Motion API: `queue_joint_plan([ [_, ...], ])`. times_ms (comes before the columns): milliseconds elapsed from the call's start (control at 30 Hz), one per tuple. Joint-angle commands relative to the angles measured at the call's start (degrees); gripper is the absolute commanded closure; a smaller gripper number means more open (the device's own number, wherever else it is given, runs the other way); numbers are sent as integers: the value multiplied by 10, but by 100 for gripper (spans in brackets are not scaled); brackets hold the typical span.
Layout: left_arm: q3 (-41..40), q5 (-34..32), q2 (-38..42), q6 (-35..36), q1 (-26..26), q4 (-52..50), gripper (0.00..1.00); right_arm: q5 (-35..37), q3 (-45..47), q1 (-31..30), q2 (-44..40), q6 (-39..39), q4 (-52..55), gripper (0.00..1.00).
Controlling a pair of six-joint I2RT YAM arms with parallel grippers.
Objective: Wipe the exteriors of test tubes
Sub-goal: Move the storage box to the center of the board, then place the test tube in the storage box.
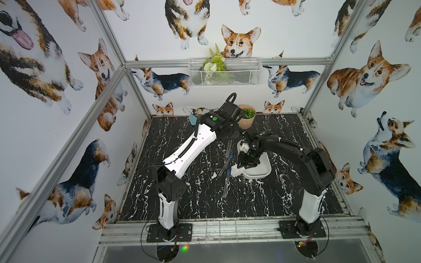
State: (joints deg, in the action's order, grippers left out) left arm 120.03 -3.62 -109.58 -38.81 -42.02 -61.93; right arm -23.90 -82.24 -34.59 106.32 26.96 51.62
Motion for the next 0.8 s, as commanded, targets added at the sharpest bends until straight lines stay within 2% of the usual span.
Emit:
queue_joint_plan([
  [0, -1, -17, -7, -20, 1, 14, 91, -42, 11, 13, -55, 34, -12, 40],
  [100, 20, -18, -33, -13, 1, 24, 91, -81, 43, 38, -115, 57, -41, 43],
  [167, 36, -15, -56, -12, 1, 34, 91, -90, 61, 57, -150, 68, -41, 49],
  [300, 59, -8, -109, -18, -4, 70, 91, -61, 102, 112, -235, 83, -5, 72],
  [400, 95, -10, -163, -22, -15, 89, 91, -32, 133, 170, -301, 97, 26, 84],
  [567, 142, -23, -248, -36, -41, 121, 91, -5, 171, 254, -386, 114, 56, 87],
  [767, 154, -77, -328, -67, -73, 163, 90, 6, 170, 261, -406, 114, 85, 87],
])
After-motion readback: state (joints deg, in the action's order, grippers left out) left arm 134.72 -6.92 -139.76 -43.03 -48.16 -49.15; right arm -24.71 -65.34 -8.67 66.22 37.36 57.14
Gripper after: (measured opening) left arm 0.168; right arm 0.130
